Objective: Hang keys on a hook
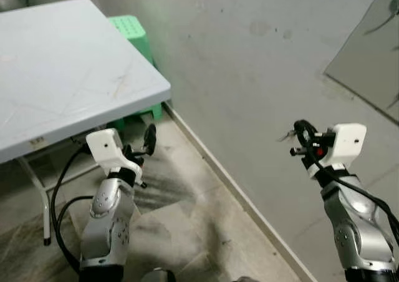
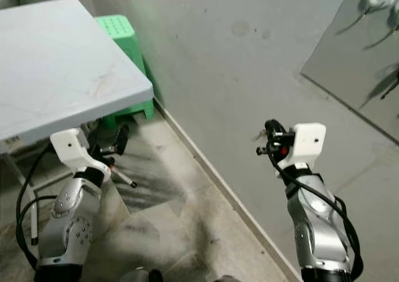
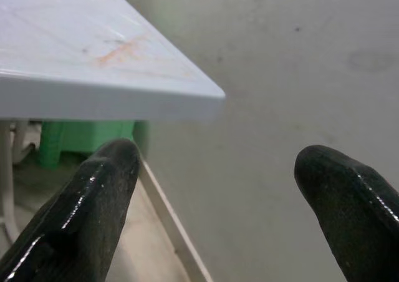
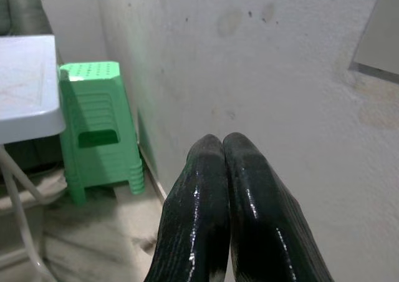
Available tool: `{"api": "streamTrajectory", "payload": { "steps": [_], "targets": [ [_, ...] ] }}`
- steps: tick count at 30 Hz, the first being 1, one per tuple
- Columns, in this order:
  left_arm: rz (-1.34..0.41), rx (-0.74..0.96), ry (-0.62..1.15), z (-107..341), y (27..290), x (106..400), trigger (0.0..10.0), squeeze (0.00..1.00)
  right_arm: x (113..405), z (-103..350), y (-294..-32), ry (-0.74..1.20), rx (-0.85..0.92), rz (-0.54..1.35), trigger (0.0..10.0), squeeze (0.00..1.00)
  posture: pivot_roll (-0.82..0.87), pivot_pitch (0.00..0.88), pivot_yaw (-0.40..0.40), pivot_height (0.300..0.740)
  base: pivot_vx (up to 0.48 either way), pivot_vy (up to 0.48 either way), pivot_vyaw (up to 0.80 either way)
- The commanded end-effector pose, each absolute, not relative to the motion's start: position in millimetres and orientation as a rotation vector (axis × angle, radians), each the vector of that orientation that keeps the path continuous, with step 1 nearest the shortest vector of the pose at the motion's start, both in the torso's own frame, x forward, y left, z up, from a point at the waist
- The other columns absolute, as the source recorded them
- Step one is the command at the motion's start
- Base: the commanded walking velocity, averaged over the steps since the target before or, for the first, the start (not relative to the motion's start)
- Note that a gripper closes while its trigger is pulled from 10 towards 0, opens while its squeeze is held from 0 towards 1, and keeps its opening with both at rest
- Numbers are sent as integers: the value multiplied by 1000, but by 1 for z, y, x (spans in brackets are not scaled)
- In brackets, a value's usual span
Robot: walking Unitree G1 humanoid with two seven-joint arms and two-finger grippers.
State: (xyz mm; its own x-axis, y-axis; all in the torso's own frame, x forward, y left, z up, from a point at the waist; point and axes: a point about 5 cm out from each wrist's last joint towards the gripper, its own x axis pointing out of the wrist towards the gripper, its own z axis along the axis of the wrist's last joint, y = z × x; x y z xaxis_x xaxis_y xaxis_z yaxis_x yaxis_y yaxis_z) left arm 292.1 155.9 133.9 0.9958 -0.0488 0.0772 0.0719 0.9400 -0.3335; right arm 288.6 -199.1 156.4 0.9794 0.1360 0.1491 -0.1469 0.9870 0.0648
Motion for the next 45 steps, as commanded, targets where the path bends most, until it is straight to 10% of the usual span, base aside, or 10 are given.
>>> {"api": "streamTrajectory", "payload": {
  "steps": [1, 45],
  "targets": [
    [-71, -342, -63, 135, 151, 292, 10000, 0, 286, 157, -204, -144, 72, 128, 10000, 0, -34, 138, -72, 740, 0, 0, 0],
    [-88, -352, -66, 137, 148, 294, 10000, 0, 286, 159, -204, -143, 65, 130, 10000, 0, -43, 133, -71, 740, 0, 0, 0]
  ]
}}
